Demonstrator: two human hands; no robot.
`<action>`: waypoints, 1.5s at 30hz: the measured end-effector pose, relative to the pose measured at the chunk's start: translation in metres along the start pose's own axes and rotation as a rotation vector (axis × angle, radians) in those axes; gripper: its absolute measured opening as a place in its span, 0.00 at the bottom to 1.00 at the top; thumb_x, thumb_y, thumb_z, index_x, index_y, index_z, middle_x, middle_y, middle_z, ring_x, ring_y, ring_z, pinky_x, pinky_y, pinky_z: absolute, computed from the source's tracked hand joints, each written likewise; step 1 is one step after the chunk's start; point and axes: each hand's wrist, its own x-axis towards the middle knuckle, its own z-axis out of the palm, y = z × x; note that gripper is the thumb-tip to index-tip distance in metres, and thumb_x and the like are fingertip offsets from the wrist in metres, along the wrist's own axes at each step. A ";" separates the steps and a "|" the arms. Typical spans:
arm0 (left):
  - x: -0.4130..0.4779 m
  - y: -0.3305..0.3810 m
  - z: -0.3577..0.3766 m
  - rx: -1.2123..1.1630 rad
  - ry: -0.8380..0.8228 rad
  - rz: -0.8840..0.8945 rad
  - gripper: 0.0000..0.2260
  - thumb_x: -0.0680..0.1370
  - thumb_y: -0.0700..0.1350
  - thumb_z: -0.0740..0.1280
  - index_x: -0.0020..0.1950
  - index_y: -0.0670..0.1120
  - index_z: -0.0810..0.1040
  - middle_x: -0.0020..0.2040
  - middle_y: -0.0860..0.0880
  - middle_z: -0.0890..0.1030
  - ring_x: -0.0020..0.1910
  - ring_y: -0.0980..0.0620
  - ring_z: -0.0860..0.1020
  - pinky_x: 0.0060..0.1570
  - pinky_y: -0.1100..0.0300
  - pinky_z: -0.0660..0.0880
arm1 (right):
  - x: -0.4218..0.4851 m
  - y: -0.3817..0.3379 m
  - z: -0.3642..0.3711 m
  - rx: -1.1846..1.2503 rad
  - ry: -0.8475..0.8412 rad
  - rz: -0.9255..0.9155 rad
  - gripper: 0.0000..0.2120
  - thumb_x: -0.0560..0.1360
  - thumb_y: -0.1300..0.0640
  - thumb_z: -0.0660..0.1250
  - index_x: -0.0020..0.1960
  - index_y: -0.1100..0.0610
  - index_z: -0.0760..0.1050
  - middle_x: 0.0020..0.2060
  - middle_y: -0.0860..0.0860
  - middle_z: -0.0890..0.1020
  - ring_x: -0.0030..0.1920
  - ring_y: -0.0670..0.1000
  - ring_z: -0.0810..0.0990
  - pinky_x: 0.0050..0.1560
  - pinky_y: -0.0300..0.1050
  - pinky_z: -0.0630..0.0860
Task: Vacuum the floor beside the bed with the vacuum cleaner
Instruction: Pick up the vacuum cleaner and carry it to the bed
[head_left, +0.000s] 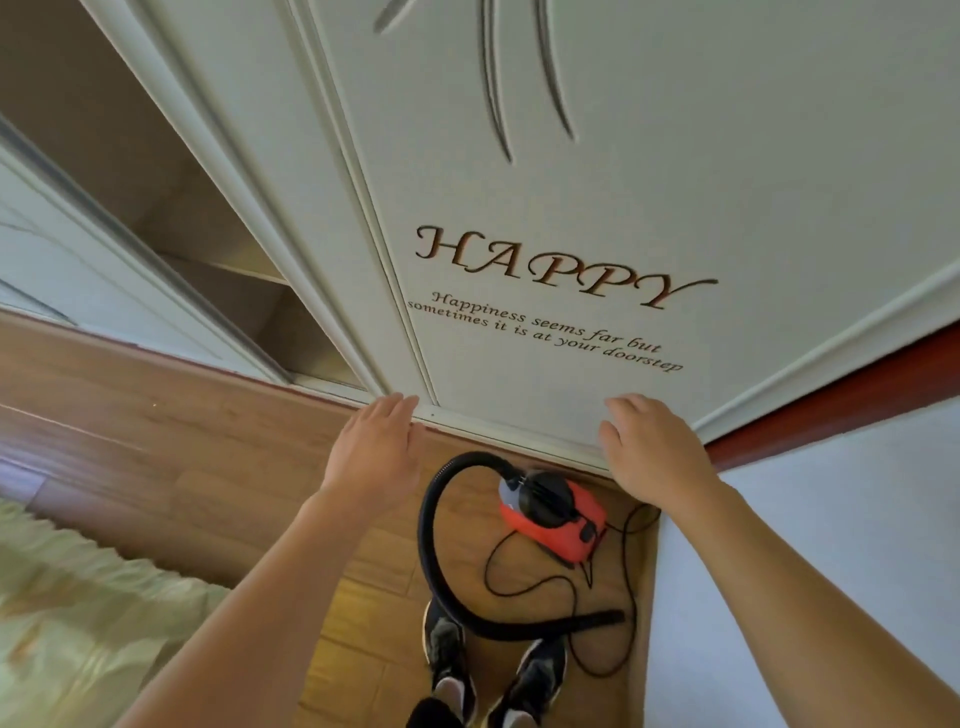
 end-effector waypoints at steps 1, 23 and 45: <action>0.007 -0.002 0.014 -0.005 -0.019 0.002 0.22 0.86 0.49 0.51 0.79 0.45 0.65 0.78 0.47 0.69 0.78 0.48 0.65 0.77 0.49 0.61 | 0.006 0.003 0.013 0.008 -0.019 0.006 0.19 0.84 0.54 0.52 0.69 0.61 0.71 0.67 0.57 0.75 0.65 0.58 0.73 0.63 0.52 0.73; 0.089 -0.081 0.312 -0.090 -0.289 -0.086 0.23 0.86 0.48 0.52 0.81 0.46 0.61 0.79 0.49 0.66 0.78 0.49 0.63 0.76 0.52 0.62 | 0.117 0.059 0.332 0.074 -0.282 0.071 0.21 0.84 0.50 0.53 0.74 0.57 0.68 0.71 0.54 0.74 0.69 0.55 0.72 0.63 0.50 0.74; 0.119 -0.153 0.469 -0.173 -0.206 -0.293 0.34 0.82 0.45 0.62 0.83 0.48 0.45 0.82 0.45 0.56 0.76 0.41 0.65 0.65 0.44 0.73 | 0.188 0.106 0.486 0.081 -0.376 0.182 0.25 0.85 0.47 0.53 0.79 0.57 0.62 0.74 0.57 0.69 0.73 0.59 0.68 0.69 0.56 0.69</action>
